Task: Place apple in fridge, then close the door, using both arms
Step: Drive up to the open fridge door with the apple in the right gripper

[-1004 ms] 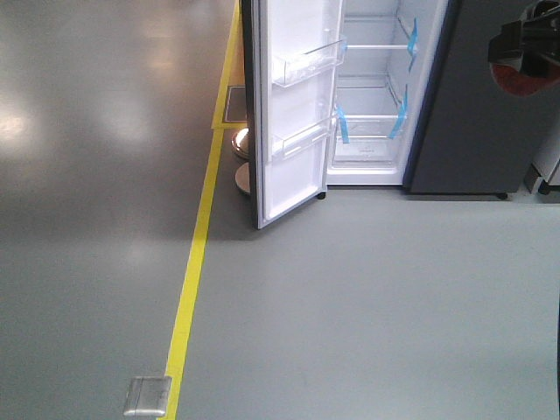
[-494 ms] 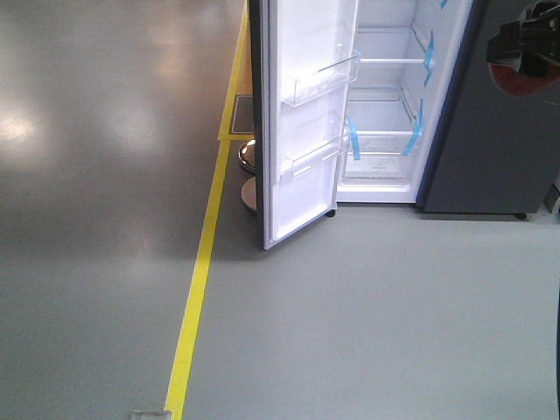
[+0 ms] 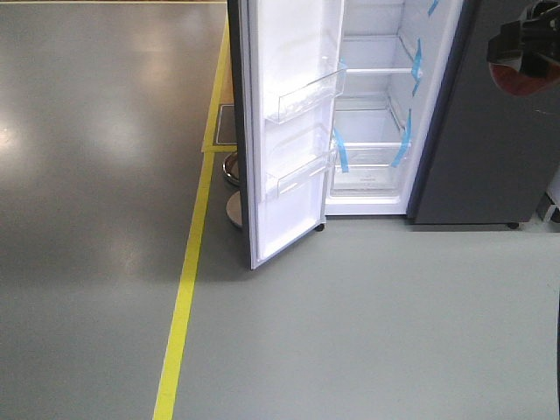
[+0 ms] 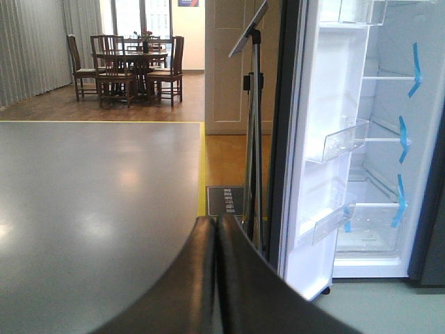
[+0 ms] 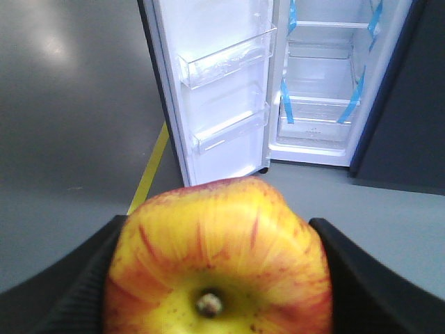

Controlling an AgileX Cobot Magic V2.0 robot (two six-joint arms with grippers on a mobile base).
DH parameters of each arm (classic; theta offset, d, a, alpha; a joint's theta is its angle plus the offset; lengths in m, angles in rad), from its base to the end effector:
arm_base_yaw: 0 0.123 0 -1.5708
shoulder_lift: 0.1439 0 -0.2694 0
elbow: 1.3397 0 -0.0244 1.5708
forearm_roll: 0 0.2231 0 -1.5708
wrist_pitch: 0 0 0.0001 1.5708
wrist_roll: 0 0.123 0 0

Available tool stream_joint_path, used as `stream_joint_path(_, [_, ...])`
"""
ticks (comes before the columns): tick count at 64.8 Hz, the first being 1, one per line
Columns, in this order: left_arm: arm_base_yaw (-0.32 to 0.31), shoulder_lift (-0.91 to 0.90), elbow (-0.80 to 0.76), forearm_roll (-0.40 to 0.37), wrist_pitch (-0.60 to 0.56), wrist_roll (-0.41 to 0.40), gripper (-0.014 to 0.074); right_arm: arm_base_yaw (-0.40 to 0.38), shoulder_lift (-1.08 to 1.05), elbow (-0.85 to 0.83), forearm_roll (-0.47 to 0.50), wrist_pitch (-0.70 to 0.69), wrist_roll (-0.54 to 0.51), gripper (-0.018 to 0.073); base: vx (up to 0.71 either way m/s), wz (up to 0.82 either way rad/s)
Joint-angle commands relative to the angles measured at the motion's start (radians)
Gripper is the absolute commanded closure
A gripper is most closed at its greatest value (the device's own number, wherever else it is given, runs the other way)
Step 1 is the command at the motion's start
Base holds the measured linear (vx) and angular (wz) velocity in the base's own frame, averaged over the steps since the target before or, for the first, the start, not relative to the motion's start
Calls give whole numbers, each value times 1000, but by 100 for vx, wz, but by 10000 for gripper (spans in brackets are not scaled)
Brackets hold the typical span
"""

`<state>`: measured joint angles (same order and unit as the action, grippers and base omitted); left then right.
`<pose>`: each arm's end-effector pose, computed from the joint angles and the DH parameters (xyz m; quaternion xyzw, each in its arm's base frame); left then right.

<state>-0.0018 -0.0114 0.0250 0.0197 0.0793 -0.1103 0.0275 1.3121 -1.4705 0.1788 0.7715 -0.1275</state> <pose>0.0767 0.0001 0.1985 -0.0320 0.7084 -0.0320 0.7044 0.2851 0.0231 0.4080 -0.0425 0.8624 0.0609 0.5007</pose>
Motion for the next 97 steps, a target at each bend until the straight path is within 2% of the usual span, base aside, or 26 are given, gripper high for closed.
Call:
stream_joint_path(1, [1,-14,27,1,-69,-8,602,-4,-29,-32,9,-75,1,568,16,-6])
stream_joint_path(97, [2,-14,27,1,-69,-8,602,-4,-29,-32,9,-75,1,568,15,1])
